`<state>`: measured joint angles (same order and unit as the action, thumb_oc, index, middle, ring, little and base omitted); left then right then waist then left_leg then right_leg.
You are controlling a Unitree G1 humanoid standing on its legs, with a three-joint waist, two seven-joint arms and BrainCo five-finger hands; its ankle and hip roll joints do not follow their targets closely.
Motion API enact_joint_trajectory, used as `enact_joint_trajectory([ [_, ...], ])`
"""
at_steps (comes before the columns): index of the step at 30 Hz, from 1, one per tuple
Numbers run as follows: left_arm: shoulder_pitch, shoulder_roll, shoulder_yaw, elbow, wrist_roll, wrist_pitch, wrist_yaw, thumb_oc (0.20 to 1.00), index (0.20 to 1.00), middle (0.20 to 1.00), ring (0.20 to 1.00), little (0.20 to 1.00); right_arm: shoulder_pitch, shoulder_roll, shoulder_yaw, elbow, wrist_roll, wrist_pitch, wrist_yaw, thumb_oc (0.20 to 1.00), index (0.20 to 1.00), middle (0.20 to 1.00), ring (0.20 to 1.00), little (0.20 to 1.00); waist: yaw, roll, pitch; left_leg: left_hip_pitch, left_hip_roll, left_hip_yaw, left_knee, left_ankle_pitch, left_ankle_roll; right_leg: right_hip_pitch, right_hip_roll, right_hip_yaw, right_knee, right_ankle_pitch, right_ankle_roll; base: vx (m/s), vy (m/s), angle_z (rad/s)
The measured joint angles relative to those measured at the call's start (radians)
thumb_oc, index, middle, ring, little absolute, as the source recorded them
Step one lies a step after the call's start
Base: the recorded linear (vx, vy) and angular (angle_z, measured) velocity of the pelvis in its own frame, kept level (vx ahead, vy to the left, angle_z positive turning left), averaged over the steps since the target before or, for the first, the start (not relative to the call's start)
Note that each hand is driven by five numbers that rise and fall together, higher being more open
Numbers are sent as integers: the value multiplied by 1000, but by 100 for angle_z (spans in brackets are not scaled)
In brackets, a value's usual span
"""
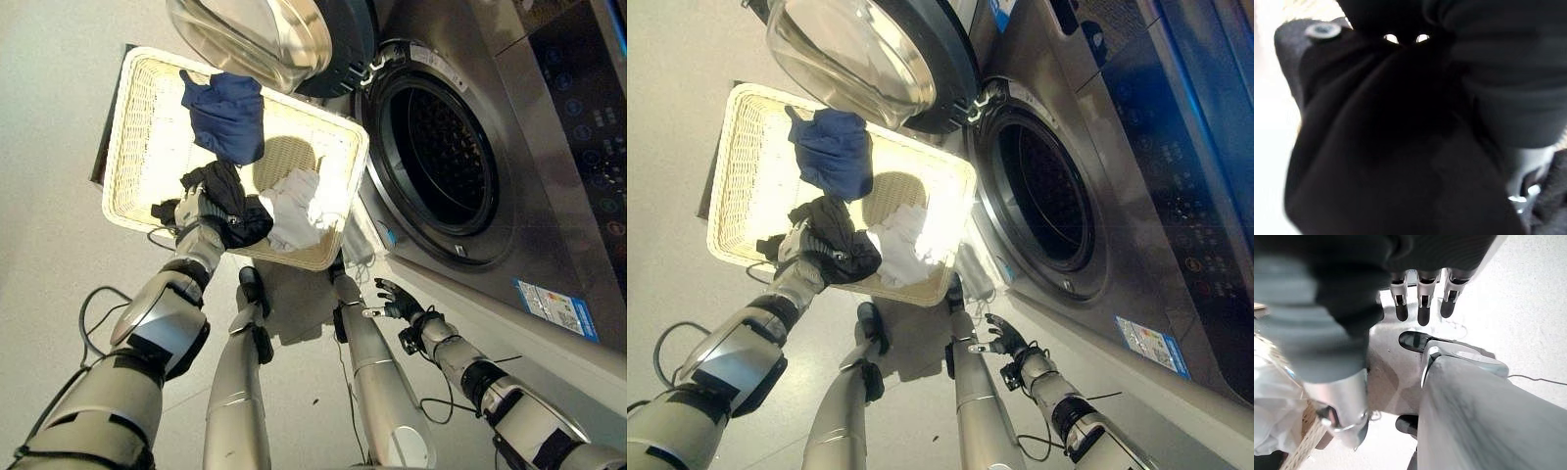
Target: Put the clothes into the washing machine.
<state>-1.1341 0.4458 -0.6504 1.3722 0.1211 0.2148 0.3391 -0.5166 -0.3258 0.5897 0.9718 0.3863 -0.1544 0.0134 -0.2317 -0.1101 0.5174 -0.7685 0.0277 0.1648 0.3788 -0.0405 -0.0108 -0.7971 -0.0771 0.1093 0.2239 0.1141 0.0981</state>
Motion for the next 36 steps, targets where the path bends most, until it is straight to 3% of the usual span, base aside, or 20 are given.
enact_joint_trajectory([
  [1, -16, 8, -37, -1, 69, 45, -46, 583, 583, 583, 583, 583, 2, -2, 1, -8, 1, 0, 1, 1000, 1000, 1000, 1000, 1000, -1, -10, -15, -11, -5, 0, 3, -1, 0, -15, 0, 9, 1, 1, 0, -11, 32, -11],
  [2, -25, 10, -72, -1, 118, 76, -79, 404, 404, 404, 404, 404, 2, -4, 3, -9, 1, 0, 2, 1000, 1000, 1000, 1000, 1000, 0, -14, -26, -20, -8, -1, 5, -2, 2, -26, -1, 15, 1, 1, 0, -6, 23, -9],
  [3, -25, 10, -72, -1, 118, 76, -79, 404, 404, 404, 404, 404, 2, -4, 3, -9, 1, 0, 2, 1000, 1000, 1000, 1000, 1000, 0, -14, -26, -20, -8, -1, 5, -2, 2, -26, -1, 15, 1, 1, 0, -3, 13, -12],
  [4, -51, 6, -126, -1, 214, 147, -162, 341, 341, 341, 341, 341, 1, -9, 4, -13, 1, -1, 1, 1000, 1000, 1000, 1000, 1000, -5, -21, -40, -31, -15, -1, 15, -7, 8, -37, -4, 25, 1, 5, 5, -7, 25, -7],
  [5, -62, 6, -145, -1, 247, 173, -193, 200, 200, 200, 200, 200, 0, -10, 6, -14, 1, -1, 2, 1000, 1000, 1000, 1000, 1000, -14, -23, -41, -32, -18, -1, 17, -9, 11, -36, -7, 27, 3, 6, 8, -12, 25, -5],
  [8, -77, -3, -241, 0, 422, 265, -310, 200, 200, 200, 200, 200, -2, -9, 6, -18, 1, -14, 17, 1000, 1000, 1000, 1000, 1000, -48, -33, -48, -29, -29, 12, 17, -16, 23, -34, -15, 43, -3, 15, 24, -14, -12, -3],
  [13, -43, -22, -239, 2, 449, 297, -326, 200, 200, 200, 200, 200, -4, -7, 7, -25, 13, -37, 23, 1000, 1000, 1000, 1000, 1000, -54, -33, -47, 0, -29, 9, 17, -16, 26, -7, -14, 45, -1, 19, 19, -22, -63, -4],
  [17, 18, -36, -212, 20, 332, 225, -234, 200, 200, 200, 200, 200, -6, -7, 8, -42, 35, -47, 20, 1000, 1000, 1000, 1000, 1000, -51, -33, -47, 66, -30, -1, -6, -17, 23, 52, -14, 34, -2, 9, 14, -8, -77, 6],
  [18, 61, -34, -178, 20, 239, 153, -171, 200, 200, 200, 200, 200, -6, -6, 7, -64, 47, -58, 11, 1000, 1000, 1000, 1000, 1000, -46, -32, -47, 97, -29, -6, -33, -9, 19, 81, -16, 18, -6, 0, 10, -13, -50, 14],
  [19, 69, -34, -171, 20, 228, 143, -160, 200, 200, 200, 200, 200, -6, -6, 6, -70, 49, -59, 9, 1000, 1000, 1000, 1000, 1000, -46, -32, -47, 104, -28, -7, -41, -6, 17, 85, -16, 16, -7, -1, 9, -23, -85, 19],
  [20, 90, -28, -138, 20, 168, 92, -117, 200, 200, 200, 200, 200, -6, -6, 6, -81, 50, -63, -3, 1000, 1000, 1000, 1000, 1000, -24, -31, -47, 116, -29, -12, -71, 9, 7, 89, -15, 11, -14, -3, 11, -24, -82, 10],
  [24, 128, -6, -48, 20, 21, -37, -32, 200, 200, 200, 200, 200, -5, -5, 6, -103, 71, -79, -28, 1000, 1000, 1000, 1000, 1000, -19, -30, -47, 136, -27, -36, -122, 47, -8, 107, -12, -18, -42, 5, -4, -24, -51, 14],
  [28, 199, -13, 48, 4, -137, -186, 29, 200, 200, 200, 200, 200, -2, -12, -6, -158, 107, -87, -67, 1000, 1000, 1000, 1000, 1000, 12, -19, -40, 186, -25, -61, -172, 73, -14, 161, -10, -47, -74, 16, -20, -26, -39, 13],
  [30, 235, -14, 80, -38, -187, -231, 61, 200, 200, 200, 200, 200, 3, -18, -19, -200, 128, -89, -83, 1000, 1000, 1000, 1000, 1000, 31, -12, -36, 206, -24, -69, -193, 84, -16, 181, -10, -57, -86, 18, -22, -25, -20, 21],
  [31, 266, -14, 93, -84, -222, -259, 84, 200, 200, 200, 200, 200, -1, -20, -43, -229, 137, -99, -96, 1000, 1000, 1000, 1000, 1000, 35, 7, -25, 219, -25, -81, -211, 97, -17, 201, -11, -66, -91, 15, -25, -31, -16, 31],
  [36, 382, -6, 197, -276, -267, -301, 186, 200, 200, 200, 200, 200, -17, -48, -77, -327, 167, -105, -139, 1000, 1000, 1000, 1000, 1000, 107, 45, -5, 271, -24, -115, -287, 146, -28, 243, -11, -105, -108, 16, -31, -37, 0, 22],
])
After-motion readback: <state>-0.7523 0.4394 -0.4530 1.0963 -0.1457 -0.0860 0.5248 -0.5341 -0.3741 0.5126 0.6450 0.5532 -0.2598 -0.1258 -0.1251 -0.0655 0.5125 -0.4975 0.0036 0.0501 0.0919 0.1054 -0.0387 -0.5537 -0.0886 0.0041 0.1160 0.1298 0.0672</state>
